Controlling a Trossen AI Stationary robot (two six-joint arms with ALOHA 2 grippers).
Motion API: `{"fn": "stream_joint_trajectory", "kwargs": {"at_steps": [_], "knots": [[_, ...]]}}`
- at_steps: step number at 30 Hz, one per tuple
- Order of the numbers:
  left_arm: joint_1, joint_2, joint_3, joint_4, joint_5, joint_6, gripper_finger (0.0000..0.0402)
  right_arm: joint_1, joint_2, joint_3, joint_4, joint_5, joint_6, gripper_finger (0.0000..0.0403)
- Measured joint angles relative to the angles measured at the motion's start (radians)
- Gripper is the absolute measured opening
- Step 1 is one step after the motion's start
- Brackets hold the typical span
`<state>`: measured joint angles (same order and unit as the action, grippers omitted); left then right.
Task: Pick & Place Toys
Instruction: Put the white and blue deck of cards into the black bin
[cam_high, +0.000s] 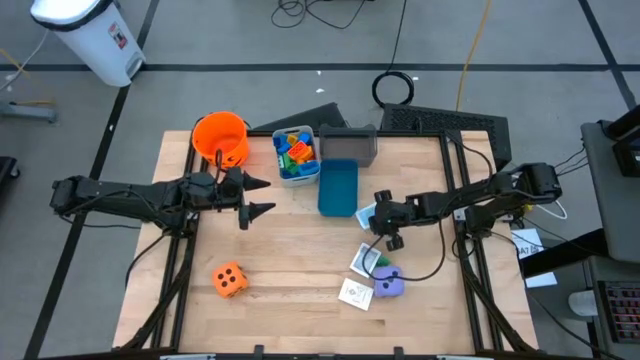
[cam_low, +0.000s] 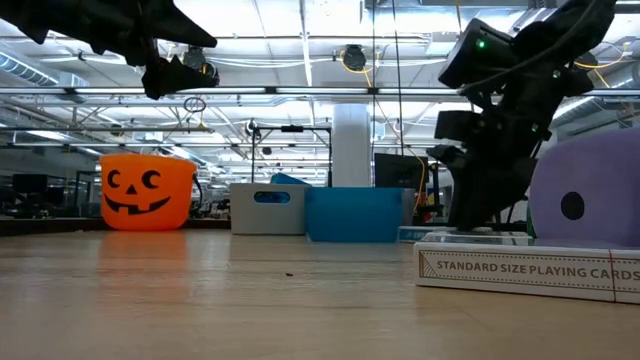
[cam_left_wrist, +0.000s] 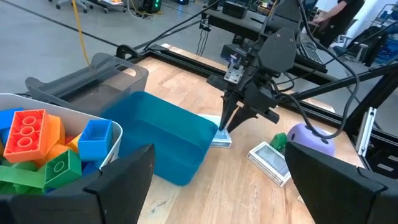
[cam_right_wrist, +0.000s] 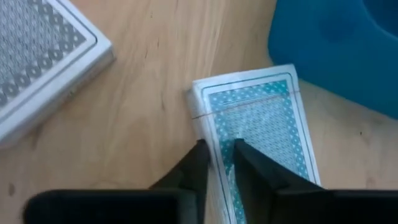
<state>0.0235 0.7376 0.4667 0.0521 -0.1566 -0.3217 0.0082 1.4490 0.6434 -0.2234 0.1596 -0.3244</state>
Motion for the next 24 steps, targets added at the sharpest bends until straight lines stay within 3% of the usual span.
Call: {"fn": "stream_joint_trajectory", "kwargs": {"at_steps": [5, 15, 24], "knots": [[0.000, 0.000, 0.000, 0.000, 0.000, 0.000, 0.0365, 0.000, 0.000, 0.000, 0.001, -0.004, 0.023, 0.0006], [0.000, 0.000, 0.000, 0.000, 0.000, 0.000, 0.0365, 0.040, -0.033, -0.015, 0.032, 0.046, 0.029, 0.0000], [0.000, 0.000, 0.000, 0.002, 0.000, 0.000, 0.0365, 0.126, -0.199, -0.016, 0.032, 0.073, 0.102, 0.0001]]}}
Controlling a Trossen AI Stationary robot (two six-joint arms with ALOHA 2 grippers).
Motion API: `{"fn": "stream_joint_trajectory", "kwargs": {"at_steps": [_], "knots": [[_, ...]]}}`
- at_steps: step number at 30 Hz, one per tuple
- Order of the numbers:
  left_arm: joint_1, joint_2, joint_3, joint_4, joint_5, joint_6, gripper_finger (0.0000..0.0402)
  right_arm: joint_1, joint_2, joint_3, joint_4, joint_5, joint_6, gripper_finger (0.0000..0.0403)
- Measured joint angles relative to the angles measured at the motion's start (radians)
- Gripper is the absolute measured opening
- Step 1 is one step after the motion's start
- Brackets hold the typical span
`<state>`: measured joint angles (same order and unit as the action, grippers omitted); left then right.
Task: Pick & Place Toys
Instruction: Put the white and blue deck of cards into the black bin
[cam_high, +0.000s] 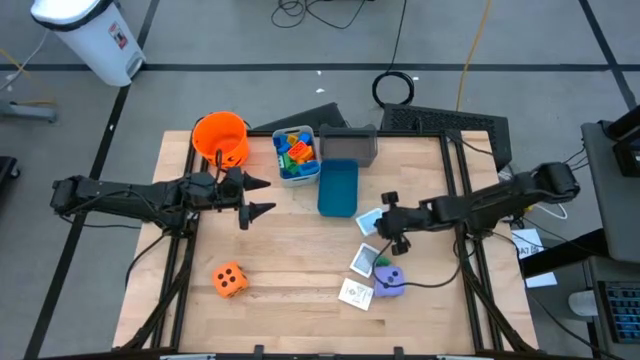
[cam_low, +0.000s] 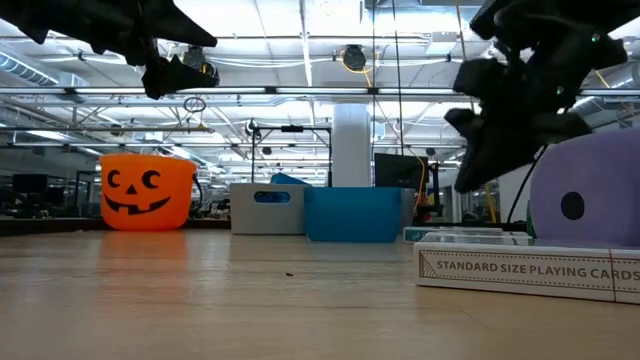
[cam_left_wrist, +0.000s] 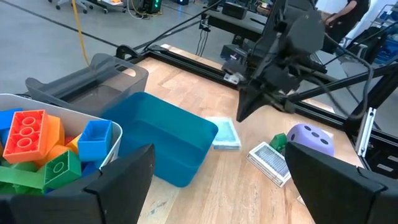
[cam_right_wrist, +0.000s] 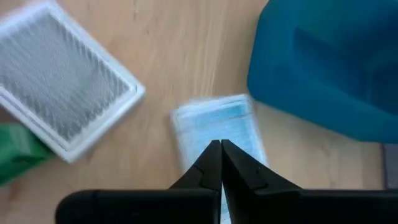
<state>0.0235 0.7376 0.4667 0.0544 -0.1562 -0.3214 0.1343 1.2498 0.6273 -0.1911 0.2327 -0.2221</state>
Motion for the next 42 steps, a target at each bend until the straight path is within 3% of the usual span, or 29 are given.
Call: {"fn": "stream_joint_trajectory", "kwargs": {"at_steps": [7, 12, 17, 22, 26, 33, 42], "knots": [[0.000, 0.000, 0.000, 0.001, 0.000, -0.005, 0.0365, 0.018, -0.077, 0.001, 0.006, 0.001, 0.046, 0.0001], [0.000, 0.006, 0.000, 0.003, -0.001, -0.005, 0.0365, 0.002, -0.079, 0.001, 0.018, 0.029, 0.171, 0.0001], [0.000, 0.045, 0.000, 0.025, -0.002, -0.038, 0.0365, -0.101, -0.079, 0.002, -0.086, 0.020, 0.360, 0.0023], [-0.016, 0.153, 0.000, 0.124, -0.003, -0.055, 0.0365, -0.222, -0.064, -0.062, -0.106, -0.024, 0.355, 0.0043], [-0.051, 0.265, 0.001, 0.228, 0.000, -0.054, 0.0365, -0.276, -0.050, -0.145, 0.009, -0.067, 0.328, 0.0042], [-0.088, 0.439, 0.001, 0.399, 0.001, -0.082, 0.0365, -0.250, 0.023, -0.209, 0.279, -0.291, 0.344, 0.0015], [-0.127, 0.683, 0.001, 0.583, 0.002, -0.202, 0.0365, -0.098, 0.156, -0.209, 0.551, -0.316, 0.315, 0.0008]]}}
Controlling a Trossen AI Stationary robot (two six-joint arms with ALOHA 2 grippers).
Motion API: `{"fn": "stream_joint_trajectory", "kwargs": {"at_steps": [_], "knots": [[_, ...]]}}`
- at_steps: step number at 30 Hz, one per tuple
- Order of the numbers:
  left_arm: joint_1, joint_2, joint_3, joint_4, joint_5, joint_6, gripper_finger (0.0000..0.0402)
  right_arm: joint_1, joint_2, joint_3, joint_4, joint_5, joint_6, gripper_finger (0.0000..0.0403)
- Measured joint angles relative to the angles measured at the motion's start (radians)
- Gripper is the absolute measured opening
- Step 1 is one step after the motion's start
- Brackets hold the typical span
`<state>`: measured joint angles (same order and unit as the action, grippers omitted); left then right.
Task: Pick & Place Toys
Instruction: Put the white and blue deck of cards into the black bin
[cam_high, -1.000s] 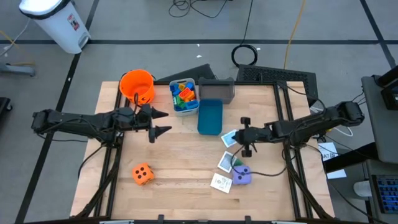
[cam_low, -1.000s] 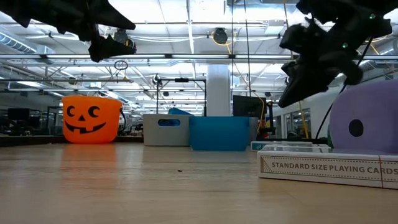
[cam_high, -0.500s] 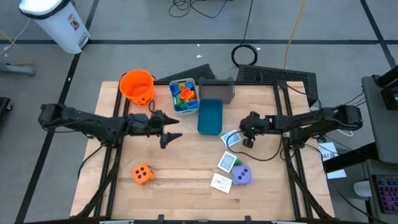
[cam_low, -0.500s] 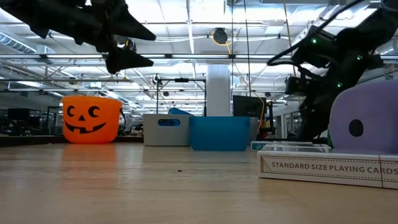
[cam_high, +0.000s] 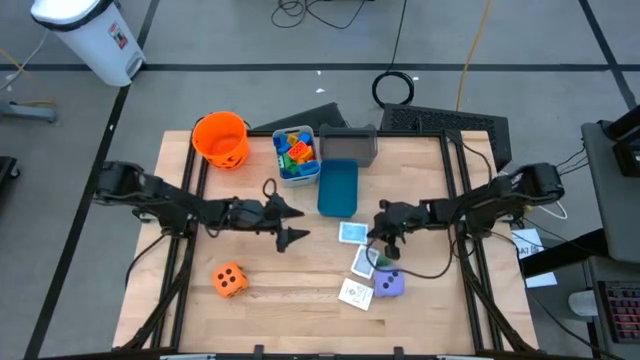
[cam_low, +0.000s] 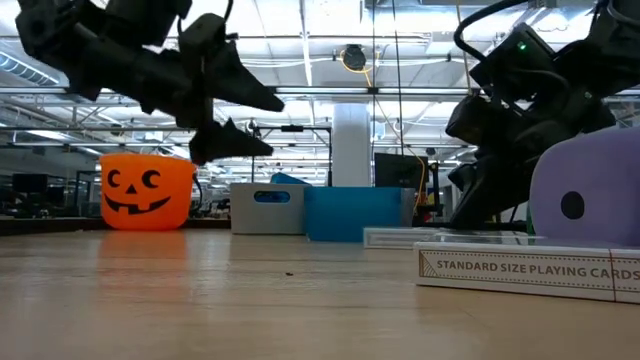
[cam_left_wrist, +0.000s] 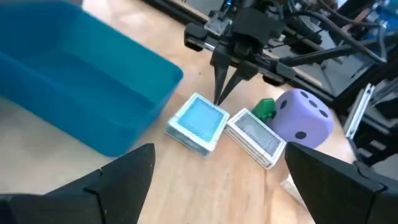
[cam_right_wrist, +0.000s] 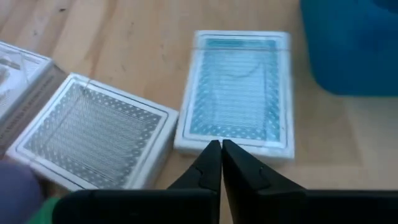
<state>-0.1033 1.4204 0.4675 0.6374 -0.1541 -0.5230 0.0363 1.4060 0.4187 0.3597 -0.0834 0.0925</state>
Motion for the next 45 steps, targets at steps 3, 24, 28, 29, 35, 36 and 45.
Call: {"fn": "stream_joint_trajectory", "kwargs": {"at_steps": [3, 24, 28, 29, 35, 36, 45], "knots": [[-0.010, 0.079, 0.000, 0.082, 0.000, -0.053, 0.0365, 0.020, 0.056, 0.001, 0.065, 0.000, 0.000, 0.0006], [-0.025, 0.414, 0.214, 0.143, 0.019, -0.053, 0.0365, 0.043, 0.012, 0.031, 0.097, 0.136, -0.102, 0.0001], [-0.025, 0.424, 0.233, 0.130, 0.020, -0.029, 0.0365, 0.016, 0.067, 0.031, 0.050, 0.130, -0.099, 0.0001], [-0.025, 0.422, 0.232, 0.125, 0.020, -0.029, 0.0365, 0.010, 0.076, 0.031, 0.030, 0.132, -0.100, 0.0001], [-0.025, 0.423, 0.232, 0.120, 0.020, -0.024, 0.0365, -0.003, 0.094, 0.034, -0.150, 0.132, -0.058, 0.0000], [-0.025, 0.423, 0.232, 0.118, 0.020, -0.024, 0.0365, 0.001, 0.094, 0.034, -0.175, 0.132, -0.052, 0.0000], [-0.026, 0.423, 0.232, 0.114, 0.023, -0.030, 0.0365, 0.050, 0.087, 0.035, -0.333, 0.142, 0.027, 0.0000]]}}
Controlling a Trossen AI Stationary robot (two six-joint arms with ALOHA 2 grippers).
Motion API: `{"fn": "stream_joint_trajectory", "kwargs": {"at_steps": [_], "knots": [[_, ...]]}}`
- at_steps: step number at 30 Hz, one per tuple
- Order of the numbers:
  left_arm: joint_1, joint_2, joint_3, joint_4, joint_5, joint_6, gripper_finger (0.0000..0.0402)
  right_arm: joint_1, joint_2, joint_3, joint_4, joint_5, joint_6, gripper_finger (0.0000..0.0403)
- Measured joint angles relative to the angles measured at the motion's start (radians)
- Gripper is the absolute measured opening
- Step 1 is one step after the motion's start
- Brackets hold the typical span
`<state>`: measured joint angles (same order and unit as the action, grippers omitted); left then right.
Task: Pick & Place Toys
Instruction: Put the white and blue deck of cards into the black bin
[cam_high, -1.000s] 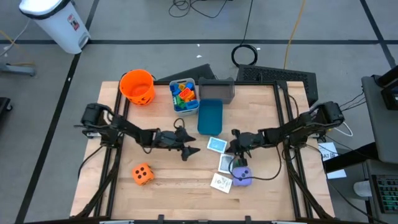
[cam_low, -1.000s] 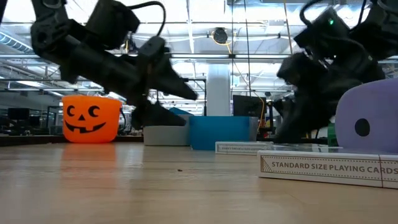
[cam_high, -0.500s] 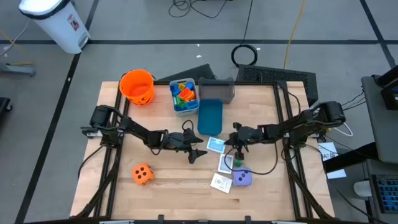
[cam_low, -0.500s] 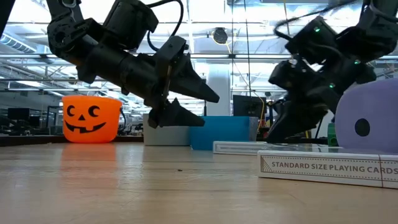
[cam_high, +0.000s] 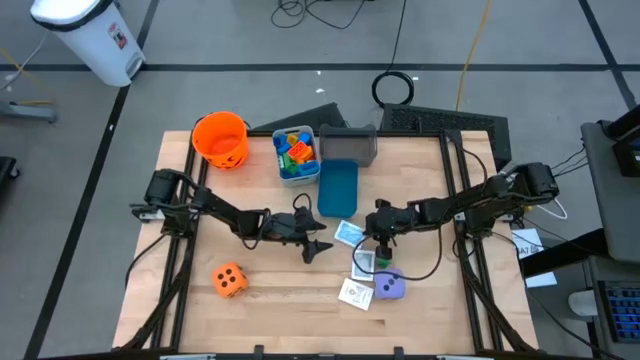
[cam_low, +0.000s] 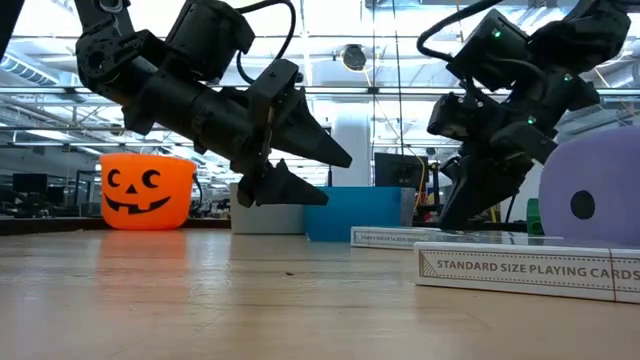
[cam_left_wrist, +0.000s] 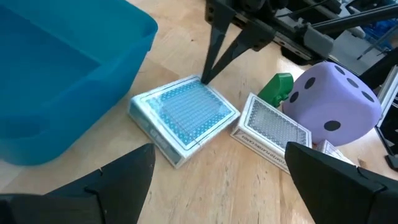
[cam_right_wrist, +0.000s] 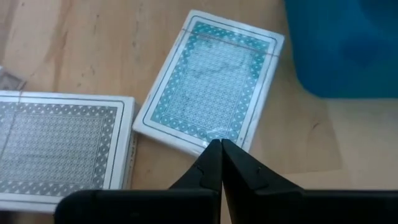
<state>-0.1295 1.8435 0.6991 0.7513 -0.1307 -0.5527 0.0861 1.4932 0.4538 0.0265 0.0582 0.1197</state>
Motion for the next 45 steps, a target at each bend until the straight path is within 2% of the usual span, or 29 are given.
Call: {"fn": "stream_joint_trajectory", "kwargs": {"at_steps": [8, 17, 23, 26, 28, 30, 32, 34, 45], "knots": [[0.000, 0.000, -0.001, -0.010, 0.000, -0.003, 0.0365, 0.026, -0.001, 0.000, -0.040, -0.081, 0.060, 0.0000], [0.000, 0.000, -0.001, -0.018, 0.000, -0.006, 0.0365, 0.027, -0.003, 0.001, -0.062, -0.061, 0.078, 0.0000], [0.000, 0.000, -0.001, -0.023, 0.000, -0.006, 0.0365, 0.046, -0.108, -0.002, 0.023, -0.061, 0.062, 0.0000], [0.000, 0.000, -0.001, -0.024, 0.000, -0.006, 0.0365, 0.055, -0.156, 0.024, -0.052, -0.092, 0.085, 0.0000], [0.000, 0.000, -0.001, -0.024, 0.000, 0.001, 0.0365, 0.065, -0.183, 0.034, -0.068, -0.076, 0.094, 0.0000], [0.000, 0.000, -0.001, -0.024, 0.000, 0.001, 0.0365, 0.081, -0.221, 0.035, -0.045, -0.007, 0.094, 0.0000], [0.001, 0.000, -0.001, -0.023, 0.000, 0.001, 0.0365, 0.089, -0.246, 0.035, 0.032, 0.043, 0.090, 0.0000], [0.001, 0.000, -0.001, -0.024, 0.000, 0.000, 0.0365, 0.086, -0.261, 0.041, 0.070, 0.048, 0.069, 0.0000], [0.001, 0.000, -0.001, -0.034, 0.000, -0.002, 0.0365, 0.014, -0.140, 0.042, 0.055, 0.043, 0.014, 0.0000]]}}
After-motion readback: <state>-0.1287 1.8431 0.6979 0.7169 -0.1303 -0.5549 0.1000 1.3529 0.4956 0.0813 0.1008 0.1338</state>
